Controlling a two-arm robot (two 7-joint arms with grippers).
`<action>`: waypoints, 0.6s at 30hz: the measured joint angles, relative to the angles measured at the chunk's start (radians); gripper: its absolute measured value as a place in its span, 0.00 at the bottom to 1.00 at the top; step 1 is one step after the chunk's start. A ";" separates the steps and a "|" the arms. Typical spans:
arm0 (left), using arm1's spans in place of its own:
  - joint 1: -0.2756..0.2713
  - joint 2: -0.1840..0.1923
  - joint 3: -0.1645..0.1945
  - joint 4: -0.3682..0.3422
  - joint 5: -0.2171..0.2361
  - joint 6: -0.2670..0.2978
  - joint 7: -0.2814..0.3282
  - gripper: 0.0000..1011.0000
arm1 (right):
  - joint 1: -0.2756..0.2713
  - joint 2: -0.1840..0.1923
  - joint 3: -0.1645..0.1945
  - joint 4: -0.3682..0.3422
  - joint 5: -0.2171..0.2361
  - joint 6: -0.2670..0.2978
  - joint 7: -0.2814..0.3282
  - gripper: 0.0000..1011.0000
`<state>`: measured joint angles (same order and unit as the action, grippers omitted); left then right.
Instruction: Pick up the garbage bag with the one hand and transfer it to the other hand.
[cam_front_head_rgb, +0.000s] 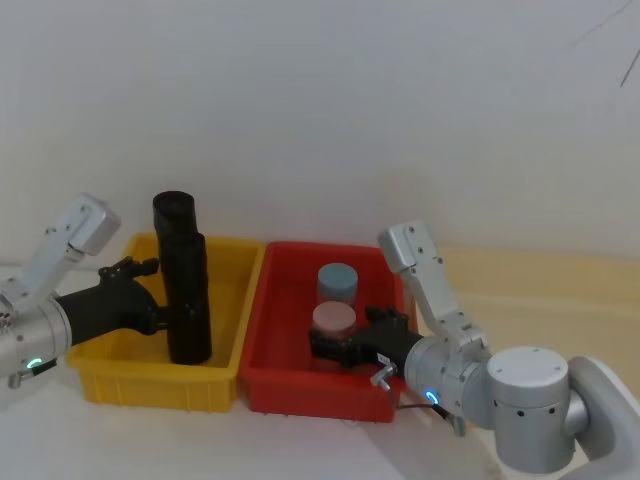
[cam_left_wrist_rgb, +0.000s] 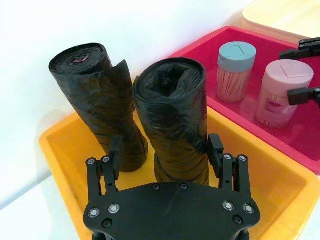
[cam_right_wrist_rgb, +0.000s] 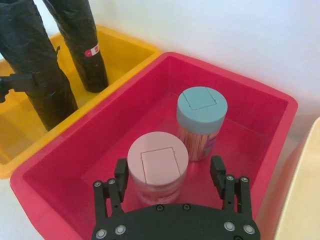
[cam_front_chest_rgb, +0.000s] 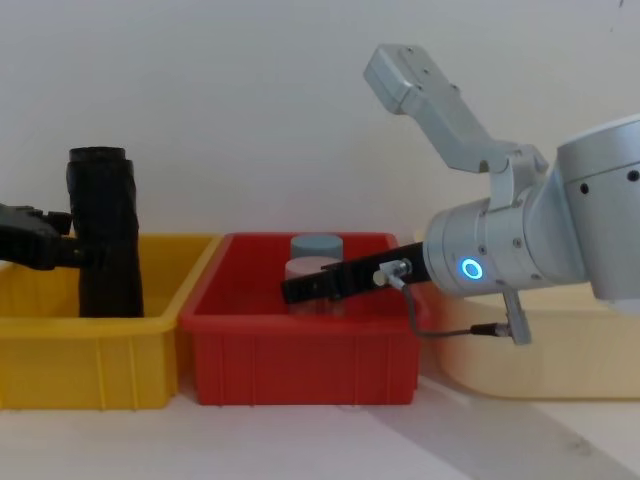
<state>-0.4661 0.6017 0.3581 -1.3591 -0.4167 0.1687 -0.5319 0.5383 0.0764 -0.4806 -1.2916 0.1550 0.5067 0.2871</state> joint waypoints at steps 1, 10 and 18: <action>0.000 -0.001 0.000 0.001 0.001 -0.001 0.000 0.99 | 0.000 0.000 0.000 0.000 0.000 0.001 0.001 0.99; -0.005 -0.015 -0.001 0.009 0.009 -0.007 0.007 0.99 | -0.001 -0.002 0.003 0.003 -0.005 0.006 0.012 0.99; -0.007 -0.028 -0.006 0.014 0.007 -0.007 0.009 0.99 | 0.000 -0.007 0.006 0.010 -0.009 0.005 0.019 0.99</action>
<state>-0.4735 0.5736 0.3522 -1.3448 -0.4100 0.1621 -0.5227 0.5386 0.0697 -0.4750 -1.2818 0.1464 0.5117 0.3065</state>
